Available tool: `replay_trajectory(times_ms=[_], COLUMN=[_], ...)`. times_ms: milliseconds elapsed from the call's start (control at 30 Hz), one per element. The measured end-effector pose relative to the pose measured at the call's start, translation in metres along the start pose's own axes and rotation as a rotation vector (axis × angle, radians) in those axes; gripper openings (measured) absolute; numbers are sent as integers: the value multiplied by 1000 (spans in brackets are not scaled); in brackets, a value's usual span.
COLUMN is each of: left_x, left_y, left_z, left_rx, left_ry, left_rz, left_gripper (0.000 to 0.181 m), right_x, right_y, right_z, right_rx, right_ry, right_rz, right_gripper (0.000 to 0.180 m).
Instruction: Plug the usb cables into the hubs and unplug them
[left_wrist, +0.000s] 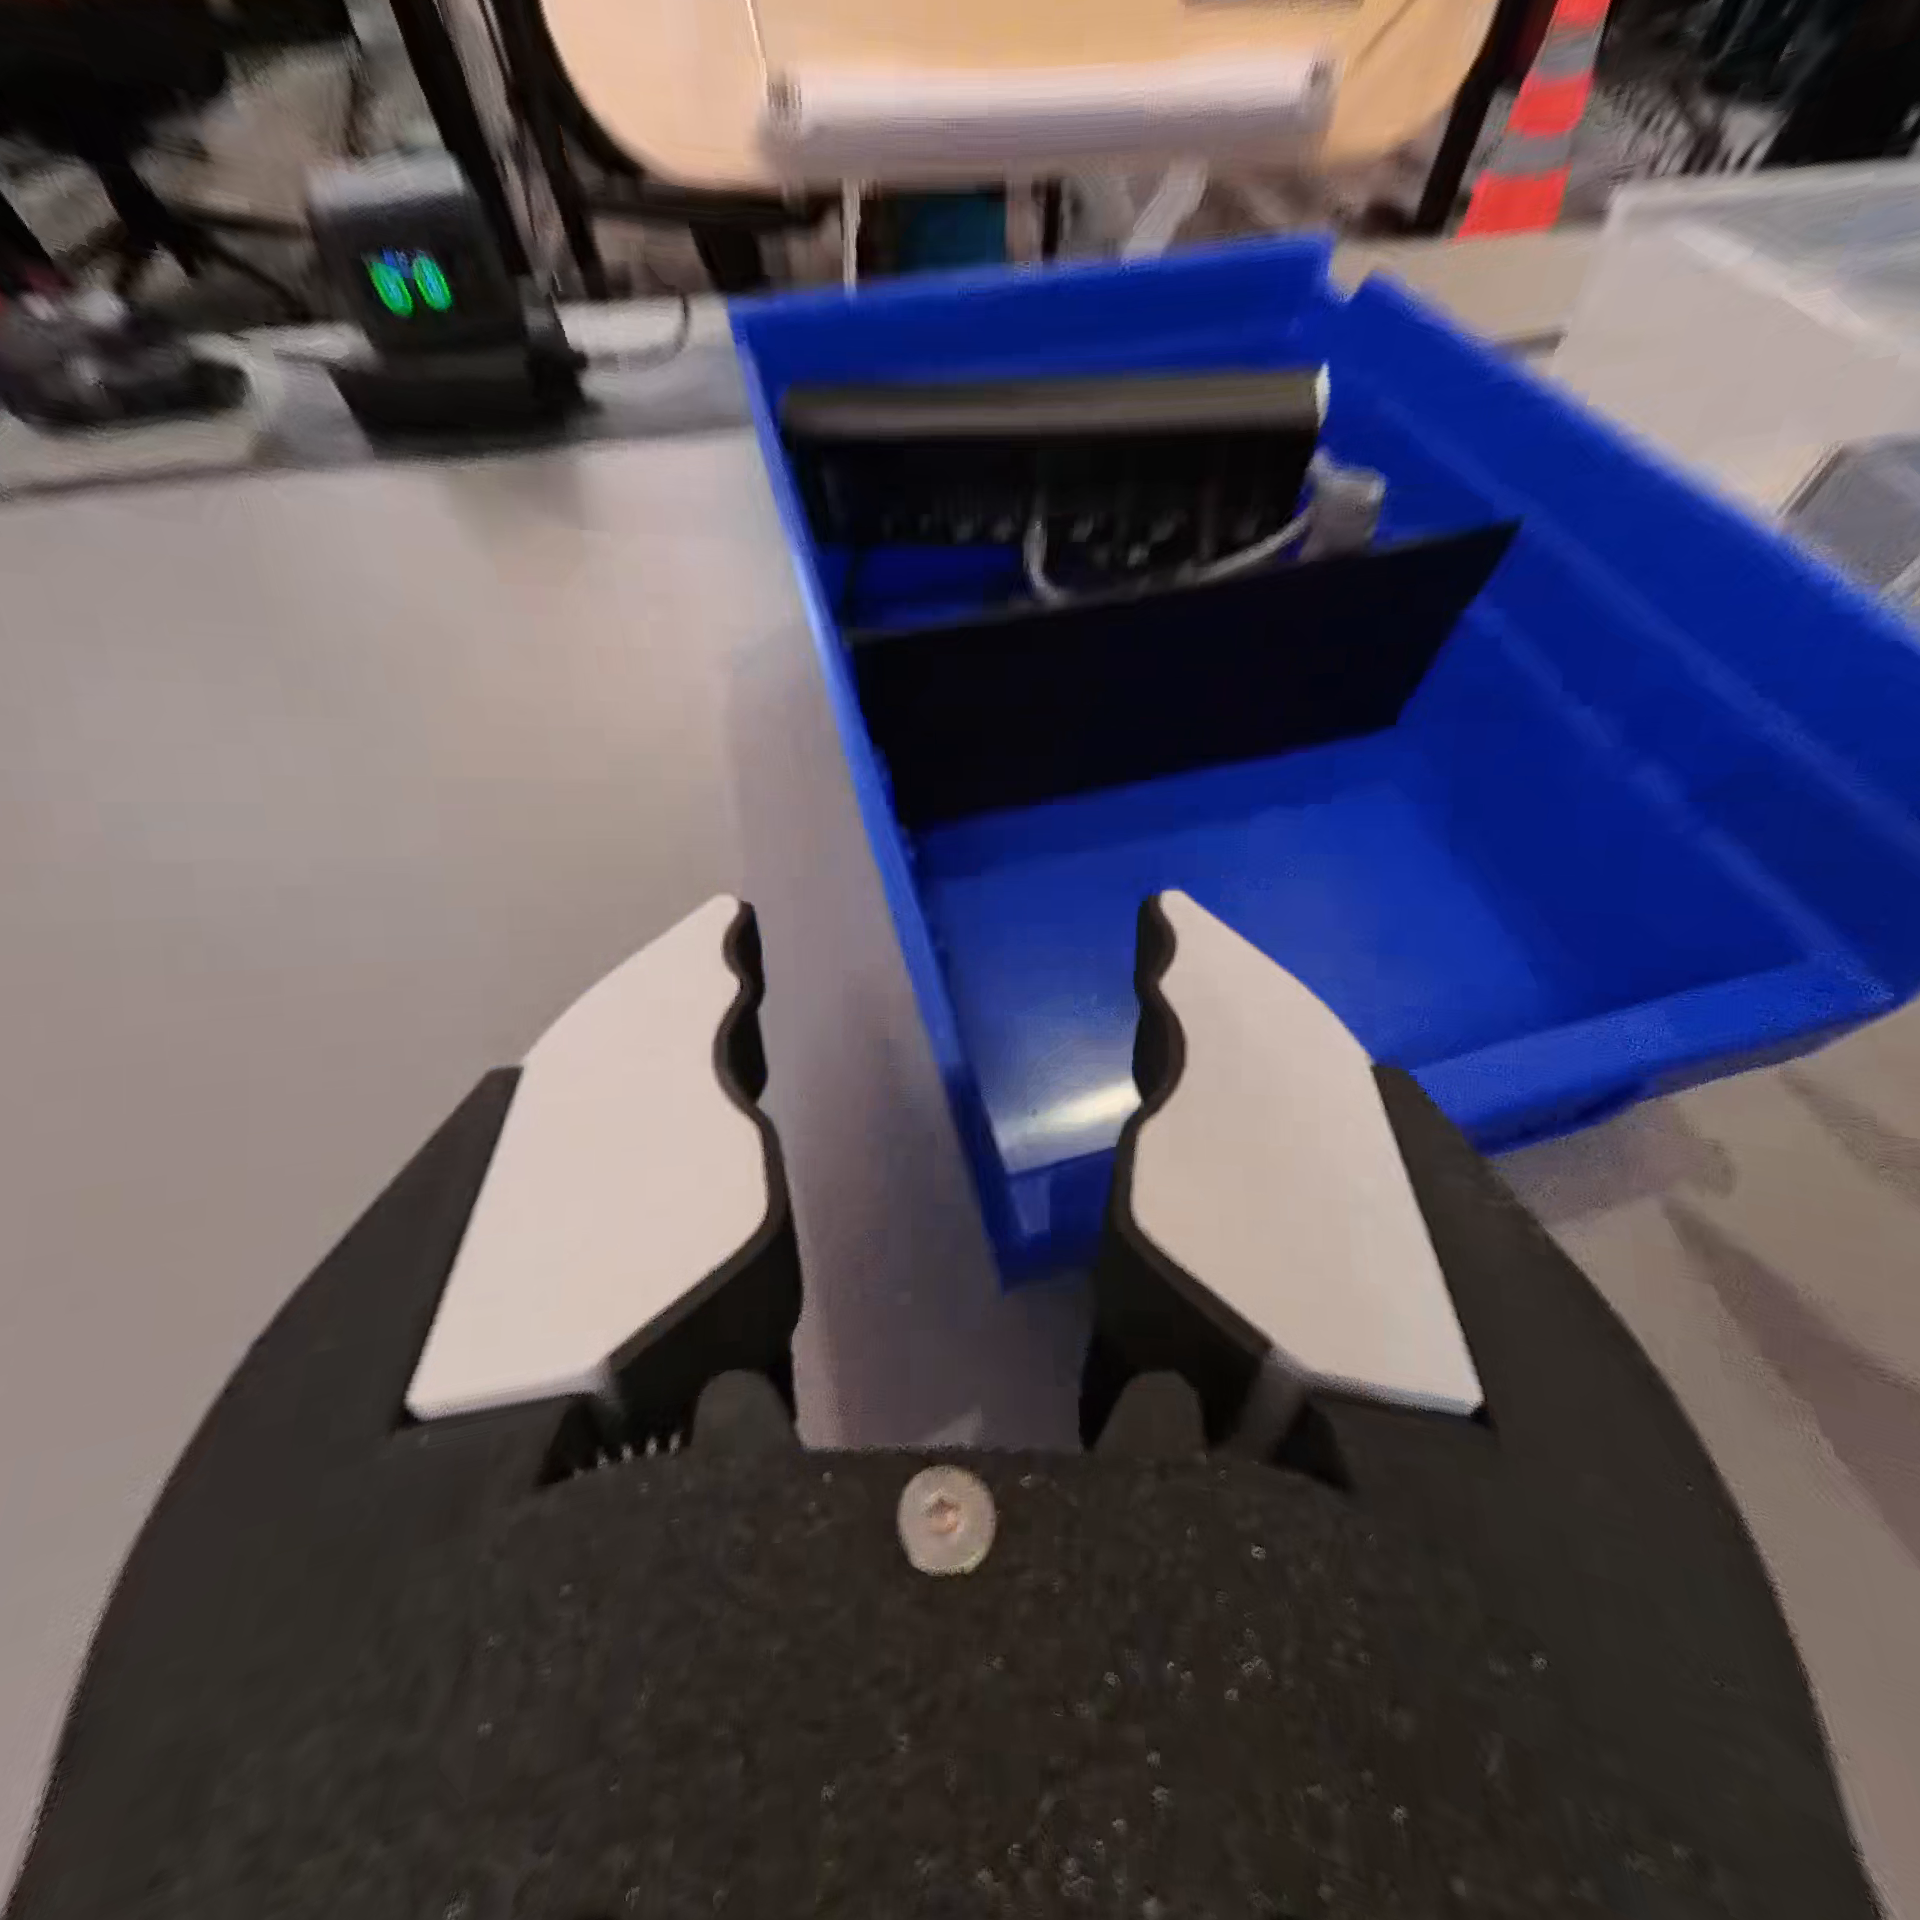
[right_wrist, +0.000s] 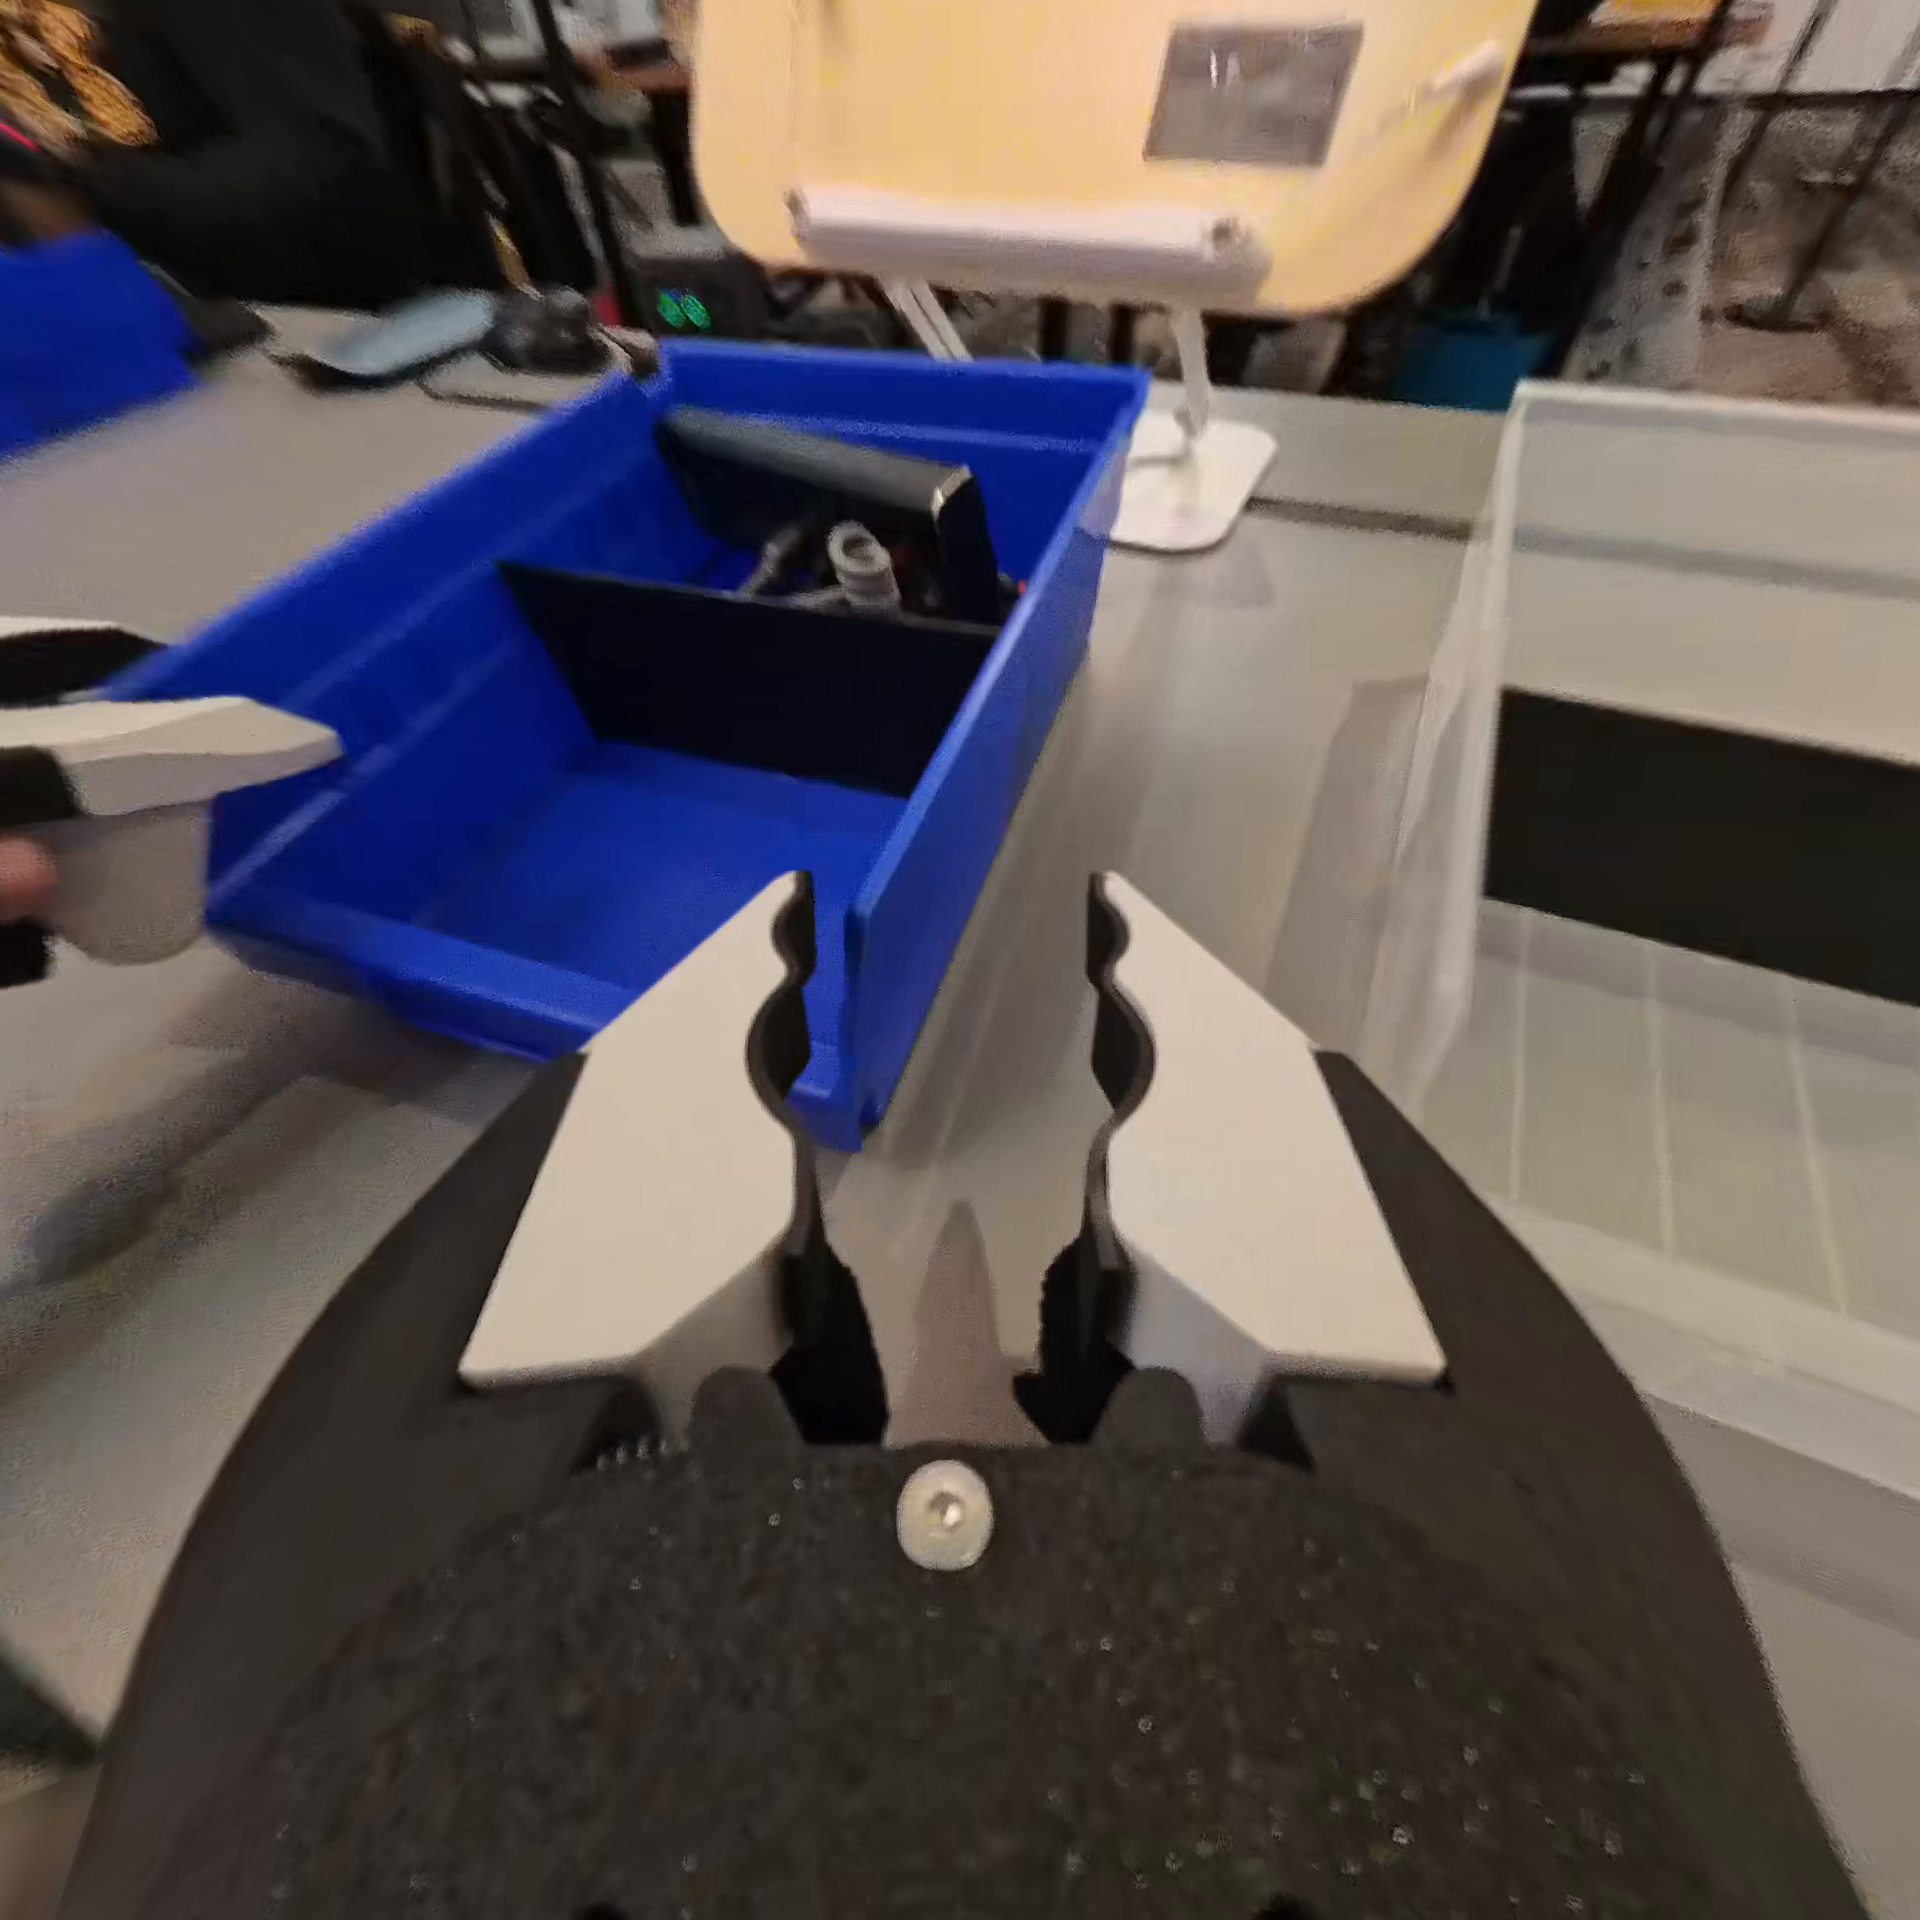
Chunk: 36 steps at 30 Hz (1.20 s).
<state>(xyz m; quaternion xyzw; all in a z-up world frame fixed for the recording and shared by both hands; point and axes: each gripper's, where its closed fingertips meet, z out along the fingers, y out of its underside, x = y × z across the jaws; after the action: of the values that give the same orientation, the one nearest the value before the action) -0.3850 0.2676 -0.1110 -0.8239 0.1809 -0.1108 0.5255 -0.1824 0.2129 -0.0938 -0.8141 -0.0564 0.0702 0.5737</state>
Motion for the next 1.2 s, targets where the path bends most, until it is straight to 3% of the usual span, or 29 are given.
replay_trajectory(times_ms=[133,200,300,400,633,767,900,1033,1200], left_x=[15,14,5,-11,-101,-187,-250,-275,-283], left_y=[12,10,8,8,-9,-1,9,18,17], left_z=[15,19,20,15,-12,-18,-18,-5,-7], left_rx=[-31,-41,-65,-85,-11,8,-14,-70,-44], left_ry=[98,91,77,17,-40,-36,-100,-79,-117], left_rz=[-62,-89,-93,-40,-27,-74,-27,-76,-91], left_gripper=[43,41,13,7,4,3,3,3,4], right_x=[-12,-13,2,-13,-99,-174,-227,-244,-259], right_y=[31,39,35,29,5,-11,0,4,5], right_z=[36,47,50,50,69,108,153,172,167], right_rx=[-91,-124,-138,-125,-37,-28,-122,-124,-137], right_ry=[49,64,188,196,215,191,192,189,-81], right_rz=[-31,-11,47,77,111,26,18,30,102], right_gripper=[56,40,4,4,4,4,4,5,13])
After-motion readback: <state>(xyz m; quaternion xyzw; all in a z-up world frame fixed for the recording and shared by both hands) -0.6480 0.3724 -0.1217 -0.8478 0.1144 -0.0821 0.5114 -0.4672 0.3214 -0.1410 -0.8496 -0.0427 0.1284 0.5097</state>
